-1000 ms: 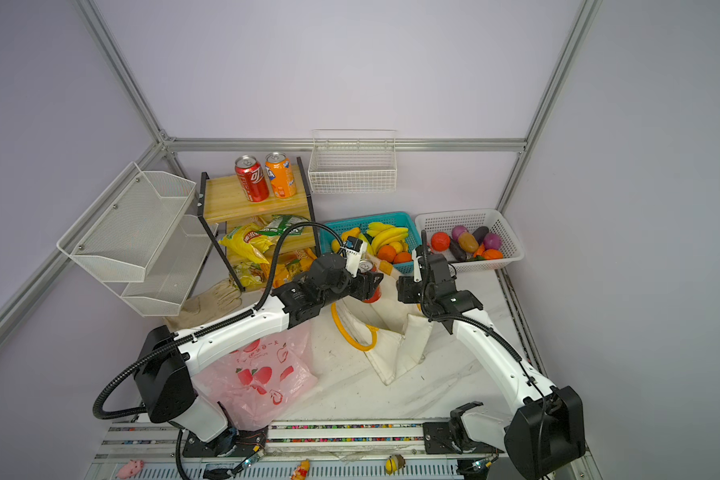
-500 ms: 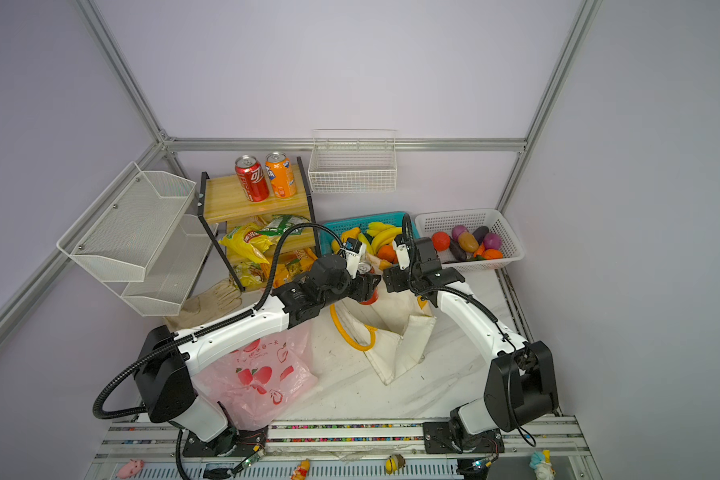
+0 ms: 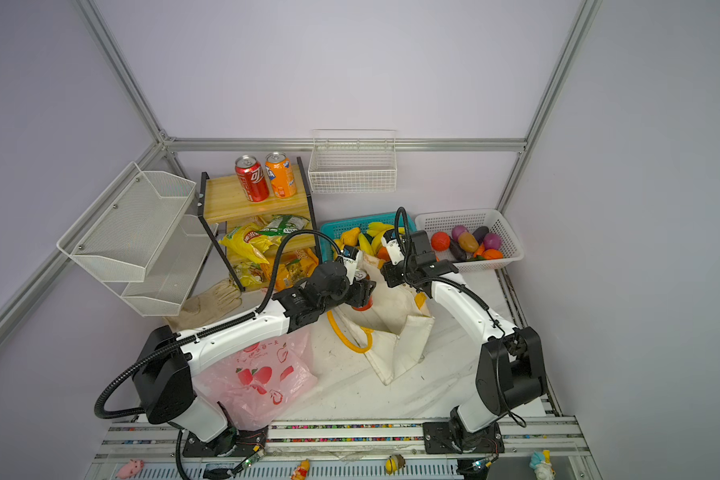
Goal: Place the mixed food into the grocery bags and tie them
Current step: 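Grasp the red cola can with the left gripper and lift it off the shelf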
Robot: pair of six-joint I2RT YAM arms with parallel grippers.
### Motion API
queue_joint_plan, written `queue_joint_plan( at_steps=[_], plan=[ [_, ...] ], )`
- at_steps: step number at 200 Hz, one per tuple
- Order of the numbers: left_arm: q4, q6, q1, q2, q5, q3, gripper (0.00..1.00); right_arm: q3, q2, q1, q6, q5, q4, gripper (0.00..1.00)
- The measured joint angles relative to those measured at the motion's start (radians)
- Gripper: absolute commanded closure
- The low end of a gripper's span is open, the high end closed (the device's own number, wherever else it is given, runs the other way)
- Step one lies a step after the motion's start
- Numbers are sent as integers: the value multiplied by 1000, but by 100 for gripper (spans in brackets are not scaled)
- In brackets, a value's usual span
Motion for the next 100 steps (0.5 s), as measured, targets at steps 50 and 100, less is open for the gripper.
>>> queue_joint_plan(
  at_steps=[50,100],
  plan=[
    [-2,-1,17,-9,4,0,50,-95,-104,11,270,-16,64,97],
    [-19,-1,41,-54,-2,0,50,-227,-273,131,629,97,211,100]
  ],
)
